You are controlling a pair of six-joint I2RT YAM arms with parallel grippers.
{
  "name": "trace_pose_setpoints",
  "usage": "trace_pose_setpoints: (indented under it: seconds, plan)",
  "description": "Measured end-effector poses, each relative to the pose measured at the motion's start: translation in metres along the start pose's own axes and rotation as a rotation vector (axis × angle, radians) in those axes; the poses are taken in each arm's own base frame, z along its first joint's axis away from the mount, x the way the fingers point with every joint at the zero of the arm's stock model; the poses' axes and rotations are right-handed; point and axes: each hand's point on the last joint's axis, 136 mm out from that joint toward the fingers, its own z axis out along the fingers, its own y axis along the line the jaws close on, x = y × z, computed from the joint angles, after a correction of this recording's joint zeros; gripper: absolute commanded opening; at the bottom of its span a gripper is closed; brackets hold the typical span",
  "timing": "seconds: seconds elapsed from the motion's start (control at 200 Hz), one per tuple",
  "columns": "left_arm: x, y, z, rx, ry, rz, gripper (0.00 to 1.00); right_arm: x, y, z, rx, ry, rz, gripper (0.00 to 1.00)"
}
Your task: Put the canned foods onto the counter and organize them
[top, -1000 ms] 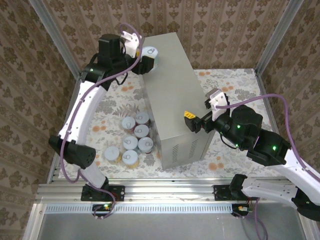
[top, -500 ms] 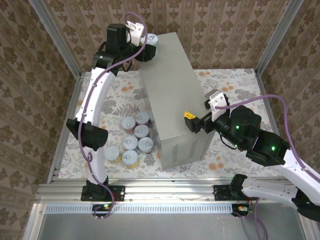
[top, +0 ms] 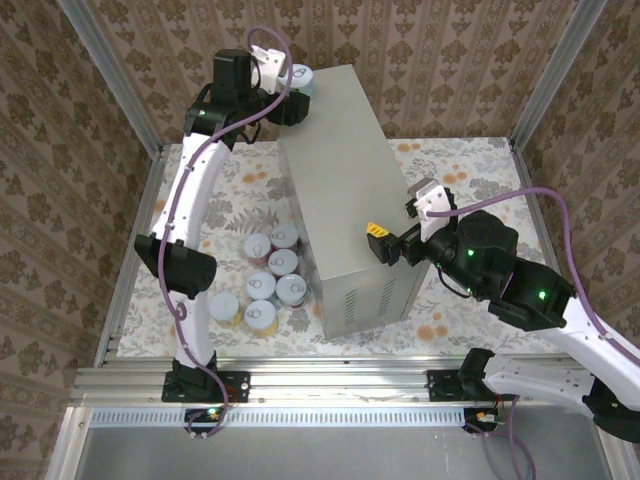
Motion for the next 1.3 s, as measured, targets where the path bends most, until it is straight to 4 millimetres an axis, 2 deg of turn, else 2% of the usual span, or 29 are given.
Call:
trace_pose_setpoints:
  seconds: [0.045,0.135,0.265,0.45,0.62,0.75,0.875,1.095,1.3]
  plan:
    - [0.000,0.000,0.000,0.002,0.000,0.002,1.00,0.000,0.000,0.001,0.000,0.001,0.000,1.00]
    - [-0.002,-0.001,-0.003,0.004,-0.005,-0.001,1.00,0.001,0.000,0.003,0.005,0.015,0.002,1.00]
    - [-0.010,-0.006,-0.024,0.004,-0.025,-0.007,1.00,-0.010,-0.003,0.008,0.032,0.038,0.028,1.00]
    - [-0.017,-0.017,-0.088,-0.020,-0.059,-0.041,1.00,-0.023,-0.008,0.012,0.065,0.042,0.066,1.00]
    - [0.008,-0.024,-0.141,-0.062,-0.061,-0.105,1.00,-0.025,-0.008,0.020,0.086,0.082,0.086,1.00]
    - [0.052,-0.024,-0.164,-0.106,-0.021,-0.180,1.00,-0.027,-0.002,0.025,0.070,0.114,0.082,1.00]
    - [0.108,-0.024,-0.175,-0.146,0.056,-0.262,1.00,-0.027,0.013,0.023,0.011,0.134,0.076,1.00]
    - [0.213,-0.023,-0.200,-0.247,0.239,-0.410,1.00,-0.027,0.049,0.022,-0.134,0.163,0.019,1.00]
    - [0.288,-0.030,-0.234,-0.341,0.391,-0.556,1.00,-0.031,0.067,0.035,-0.200,0.181,-0.039,1.00]
